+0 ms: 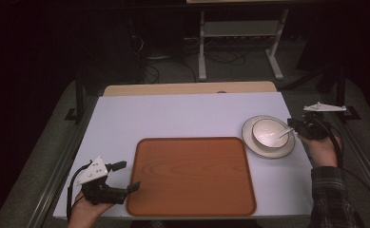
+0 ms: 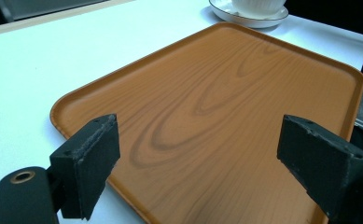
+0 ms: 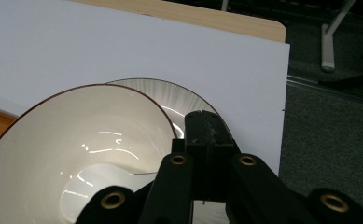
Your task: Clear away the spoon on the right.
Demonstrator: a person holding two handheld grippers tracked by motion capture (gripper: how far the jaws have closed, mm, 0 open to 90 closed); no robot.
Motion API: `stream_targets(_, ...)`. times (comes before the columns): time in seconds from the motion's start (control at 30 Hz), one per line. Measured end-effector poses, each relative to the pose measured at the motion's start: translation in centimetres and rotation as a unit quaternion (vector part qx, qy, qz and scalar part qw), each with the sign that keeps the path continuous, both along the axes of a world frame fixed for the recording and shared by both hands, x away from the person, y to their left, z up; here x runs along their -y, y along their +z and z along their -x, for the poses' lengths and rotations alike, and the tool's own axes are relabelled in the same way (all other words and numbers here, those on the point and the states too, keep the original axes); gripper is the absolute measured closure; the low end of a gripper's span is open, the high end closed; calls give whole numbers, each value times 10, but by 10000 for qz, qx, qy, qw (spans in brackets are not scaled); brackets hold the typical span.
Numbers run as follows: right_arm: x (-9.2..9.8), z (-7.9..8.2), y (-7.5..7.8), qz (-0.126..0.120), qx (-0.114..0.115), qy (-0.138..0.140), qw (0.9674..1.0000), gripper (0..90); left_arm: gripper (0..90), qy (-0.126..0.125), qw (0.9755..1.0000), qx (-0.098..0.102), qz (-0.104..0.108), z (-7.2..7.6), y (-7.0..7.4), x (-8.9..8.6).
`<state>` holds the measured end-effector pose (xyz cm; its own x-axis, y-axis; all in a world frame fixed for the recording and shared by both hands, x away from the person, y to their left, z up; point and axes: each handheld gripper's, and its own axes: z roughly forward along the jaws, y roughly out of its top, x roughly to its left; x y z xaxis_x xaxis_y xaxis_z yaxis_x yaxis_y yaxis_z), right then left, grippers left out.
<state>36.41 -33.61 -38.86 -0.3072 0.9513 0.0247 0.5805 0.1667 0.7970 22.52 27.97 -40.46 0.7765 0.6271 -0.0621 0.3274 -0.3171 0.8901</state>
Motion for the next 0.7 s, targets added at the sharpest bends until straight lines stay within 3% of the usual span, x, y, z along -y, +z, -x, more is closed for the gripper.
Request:
stream_targets(0.47,4,22,0,-75,-25,-37,10000,894,129,-17,10000,5,-3,0,0,0)
stream_targets(0.57,4,25,3,-58,54,-50,10000,892,129,-17,10000,8,2,0,0,1)
stream_targets(0.7,5,32,10,-118,294,-191,9993,741,129,-16,10000,14,-6,1,1,0)
